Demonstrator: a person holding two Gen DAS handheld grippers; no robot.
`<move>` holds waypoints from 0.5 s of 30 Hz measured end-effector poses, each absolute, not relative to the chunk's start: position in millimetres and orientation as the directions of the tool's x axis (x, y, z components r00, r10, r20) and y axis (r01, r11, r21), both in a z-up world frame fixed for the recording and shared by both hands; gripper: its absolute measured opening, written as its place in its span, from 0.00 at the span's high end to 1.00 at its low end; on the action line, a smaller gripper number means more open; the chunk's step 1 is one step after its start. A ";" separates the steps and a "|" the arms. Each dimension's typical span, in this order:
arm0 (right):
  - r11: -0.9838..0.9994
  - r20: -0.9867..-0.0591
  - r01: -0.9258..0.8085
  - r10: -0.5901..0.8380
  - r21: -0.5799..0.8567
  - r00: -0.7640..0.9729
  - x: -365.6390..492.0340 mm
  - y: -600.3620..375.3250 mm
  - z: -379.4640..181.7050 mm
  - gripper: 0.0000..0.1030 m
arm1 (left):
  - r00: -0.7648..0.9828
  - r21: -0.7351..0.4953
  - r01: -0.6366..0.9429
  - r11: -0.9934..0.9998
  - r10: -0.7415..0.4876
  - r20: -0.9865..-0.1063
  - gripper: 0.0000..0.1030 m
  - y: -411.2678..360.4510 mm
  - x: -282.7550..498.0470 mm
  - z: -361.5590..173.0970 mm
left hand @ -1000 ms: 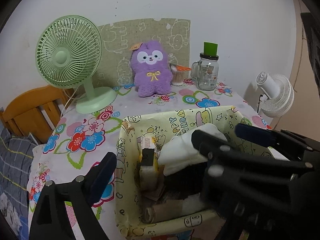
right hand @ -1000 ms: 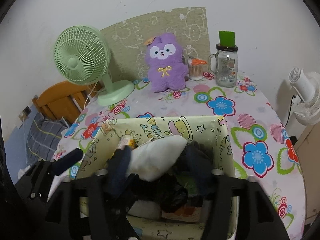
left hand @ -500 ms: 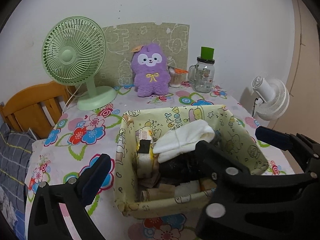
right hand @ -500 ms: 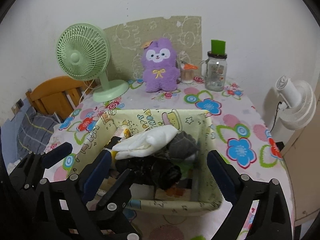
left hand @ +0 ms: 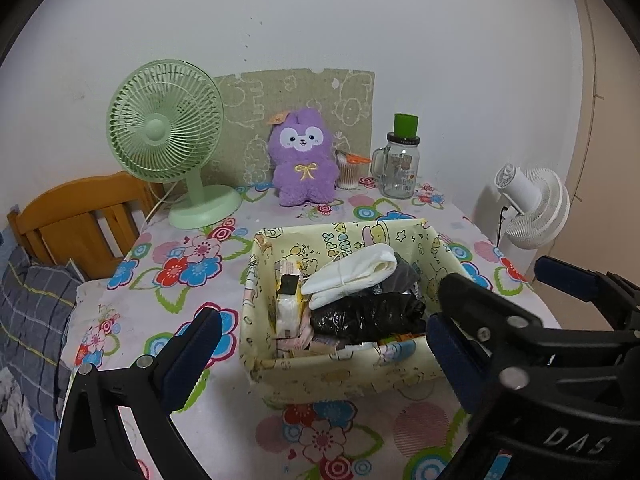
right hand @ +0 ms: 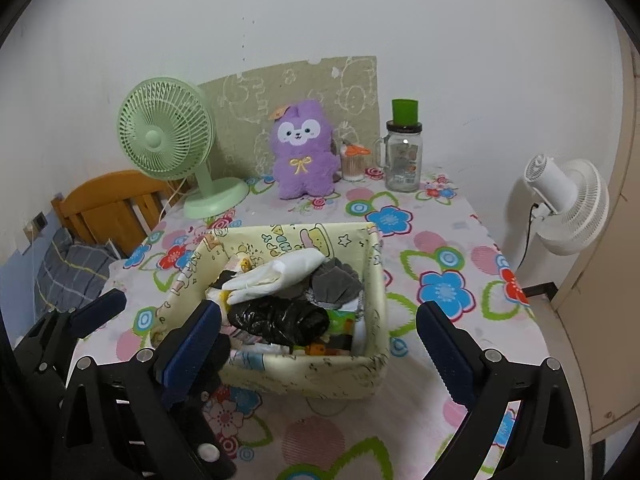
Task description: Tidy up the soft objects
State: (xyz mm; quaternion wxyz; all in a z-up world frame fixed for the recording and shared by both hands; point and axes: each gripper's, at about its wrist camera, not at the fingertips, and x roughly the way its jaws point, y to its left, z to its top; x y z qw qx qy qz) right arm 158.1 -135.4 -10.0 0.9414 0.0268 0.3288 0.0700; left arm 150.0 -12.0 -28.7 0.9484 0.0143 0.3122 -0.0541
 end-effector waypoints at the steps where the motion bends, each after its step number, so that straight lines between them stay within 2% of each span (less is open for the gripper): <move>1: 0.989 -0.611 -0.113 0.147 0.094 0.778 154.8 -136.9 -8.1 0.04 | 0.803 -0.009 0.108 0.994 -0.092 -0.588 0.00 -11.3 145.7 -26.2; 15: 0.993 -0.544 -0.058 0.106 0.105 0.832 97.0 -163.8 20.6 0.03 | 0.854 0.001 0.066 0.998 -0.056 -0.517 0.00 -2.5 90.8 5.5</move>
